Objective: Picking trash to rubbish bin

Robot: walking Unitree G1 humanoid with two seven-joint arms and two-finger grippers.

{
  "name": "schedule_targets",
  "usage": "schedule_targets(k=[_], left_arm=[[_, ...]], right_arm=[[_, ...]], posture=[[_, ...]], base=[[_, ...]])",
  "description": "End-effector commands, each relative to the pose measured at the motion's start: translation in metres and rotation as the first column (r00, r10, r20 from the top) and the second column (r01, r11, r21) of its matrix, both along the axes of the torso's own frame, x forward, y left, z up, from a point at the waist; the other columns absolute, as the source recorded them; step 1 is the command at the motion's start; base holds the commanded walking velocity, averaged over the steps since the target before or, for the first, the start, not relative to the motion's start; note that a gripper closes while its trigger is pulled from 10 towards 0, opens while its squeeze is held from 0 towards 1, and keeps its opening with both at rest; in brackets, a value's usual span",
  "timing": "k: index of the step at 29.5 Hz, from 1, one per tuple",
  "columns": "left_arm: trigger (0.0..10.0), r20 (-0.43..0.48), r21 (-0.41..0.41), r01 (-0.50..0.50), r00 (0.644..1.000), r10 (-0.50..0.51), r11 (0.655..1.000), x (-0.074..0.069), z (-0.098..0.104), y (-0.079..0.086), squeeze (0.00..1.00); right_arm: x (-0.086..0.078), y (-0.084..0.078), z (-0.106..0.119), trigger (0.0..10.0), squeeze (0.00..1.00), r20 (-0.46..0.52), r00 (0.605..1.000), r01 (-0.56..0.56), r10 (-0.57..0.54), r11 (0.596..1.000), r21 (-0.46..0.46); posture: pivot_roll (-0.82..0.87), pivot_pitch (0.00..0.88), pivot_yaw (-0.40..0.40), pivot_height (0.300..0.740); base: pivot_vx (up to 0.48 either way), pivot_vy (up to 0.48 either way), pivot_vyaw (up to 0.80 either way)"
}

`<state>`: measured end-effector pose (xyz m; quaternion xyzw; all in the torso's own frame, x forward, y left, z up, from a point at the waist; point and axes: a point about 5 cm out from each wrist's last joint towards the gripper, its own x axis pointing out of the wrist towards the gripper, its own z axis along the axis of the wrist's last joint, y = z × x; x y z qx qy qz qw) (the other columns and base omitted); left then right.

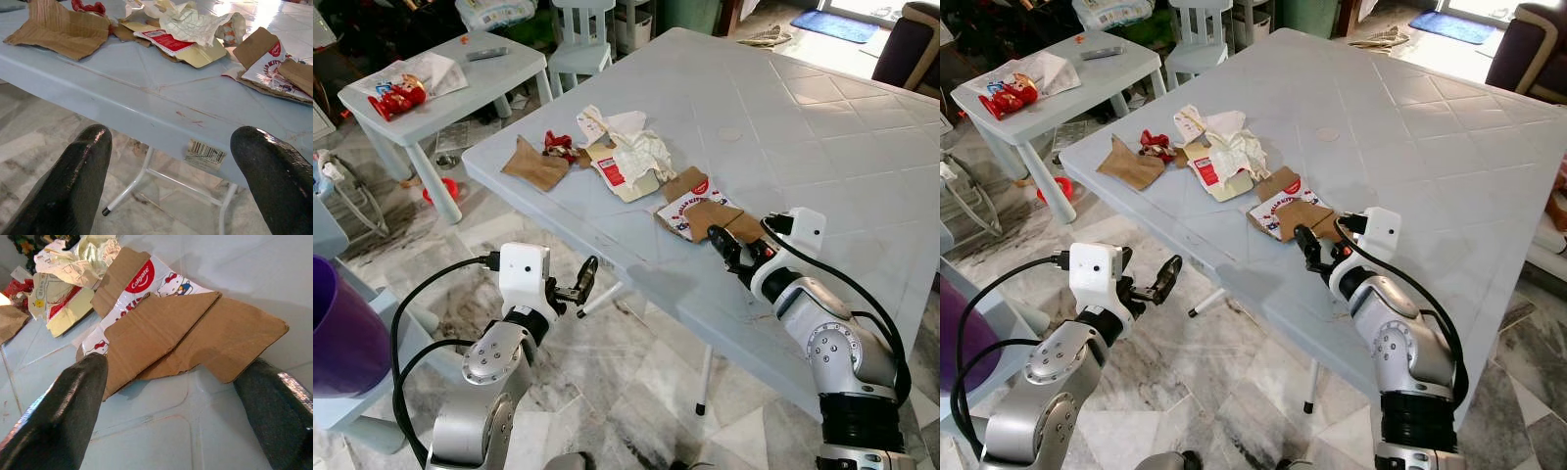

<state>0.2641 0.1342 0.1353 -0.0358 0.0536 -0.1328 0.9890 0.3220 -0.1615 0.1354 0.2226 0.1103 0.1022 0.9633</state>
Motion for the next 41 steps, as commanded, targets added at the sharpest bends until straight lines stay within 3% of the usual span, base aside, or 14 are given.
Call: schedule_targets(k=[1, 7, 14, 15, 16, 17, 18, 19, 27, 41], left_arm=[[10.0, -0.017, 0.01, 0.005, 1.0, -0.005, 1.0, -0.002, -0.003, 0.001, 0.0], [10.0, -0.021, 0.009, 0.011, 1.0, -0.011, 1.0, -0.003, -0.004, -0.001, 0.0], [10.0, -0.022, 0.011, 0.012, 1.0, -0.012, 1.0, -0.003, -0.004, 0.0, 0.0], [10.0, -0.022, 0.011, 0.011, 1.0, -0.011, 1.0, -0.003, -0.004, 0.0, 0.0], [10.0, -0.022, 0.011, 0.01, 1.0, -0.01, 1.0, -0.004, -0.004, 0.0, 0.0], [10.0, -0.022, 0.012, 0.01, 1.0, -0.01, 1.0, -0.004, -0.004, 0.0, 0.0], [10.0, -0.023, 0.012, 0.01, 1.0, -0.009, 1.0, -0.004, -0.004, 0.0, 0.0], [10.0, -0.023, 0.012, 0.009, 1.0, -0.009, 1.0, -0.004, -0.004, 0.0, 0.0], [10.0, -0.024, 0.011, 0.009, 1.0, -0.009, 1.0, -0.007, -0.004, 0.0, 0.0], [10.0, -0.024, 0.005, 0.018, 1.0, -0.018, 1.0, -0.007, -0.004, -0.002, 0.0]], right_arm=[[-0.002, -0.003, -0.013, 10.0, 0.0, -0.042, 0.999, 0.017, -0.017, 1.0, -0.008], [0.0, -0.003, -0.017, 10.0, 0.0, -0.029, 0.999, 0.034, -0.032, 0.999, 0.042], [0.006, 0.011, -0.018, 10.0, 0.0, 0.002, 1.0, 0.01, -0.01, 0.996, 0.093], [0.007, 0.014, -0.019, 8.3, 0.0, 0.004, 1.0, 0.003, -0.004, 0.995, 0.101], [0.007, 0.015, -0.02, 8.3, 0.0, 0.005, 1.0, 0.0, -0.001, 0.995, 0.104], [0.007, 0.017, -0.02, 5.6, 0.0, 0.004, 1.0, -0.003, 0.003, 0.994, 0.108], [0.008, 0.019, -0.021, 1.8, 0.0, 0.004, 1.0, -0.007, 0.007, 0.993, 0.116], [0.009, 0.021, -0.021, 0.0, 0.0, 0.005, 1.0, -0.012, 0.011, 0.993, 0.12], [0.012, 0.034, -0.026, 0.0, 0.0, 0.014, 0.999, -0.039, 0.038, 0.988, 0.15], [0.015, 0.029, -0.025, 0.0, 0.0, 0.042, 0.999, -0.013, 0.007, 0.99, 0.139]], posture=[[0.13, 0.135, -0.001, 0.74], [0.13, 0.142, 0.003, 0.74], [0.13, 0.146, 0.006, 0.74], [0.13, 0.146, 0.006, 0.74], [0.13, 0.146, 0.006, 0.74], [0.13, 0.146, 0.006, 0.74], [0.13, 0.146, 0.006, 0.74], [0.13, 0.146, 0.006, 0.74], [0.15, 0.154, 0.005, 0.74], [0.14, 0.158, 0.001, 0.74]], base=[[0.0, 0.0, 0.0], [0.0, 0.0, 0.0], [0.0, 0.0, 0.0], [0.0, 0.0, 0.0], [0.0, 0.0, 0.0], [0.0, 0.0, 0.0], [0.0, 0.0, 0.0], [0.0, 0.0, 0.0], [0.0, 0.0, 0.0], [0.0, 0.0, 0.0]])
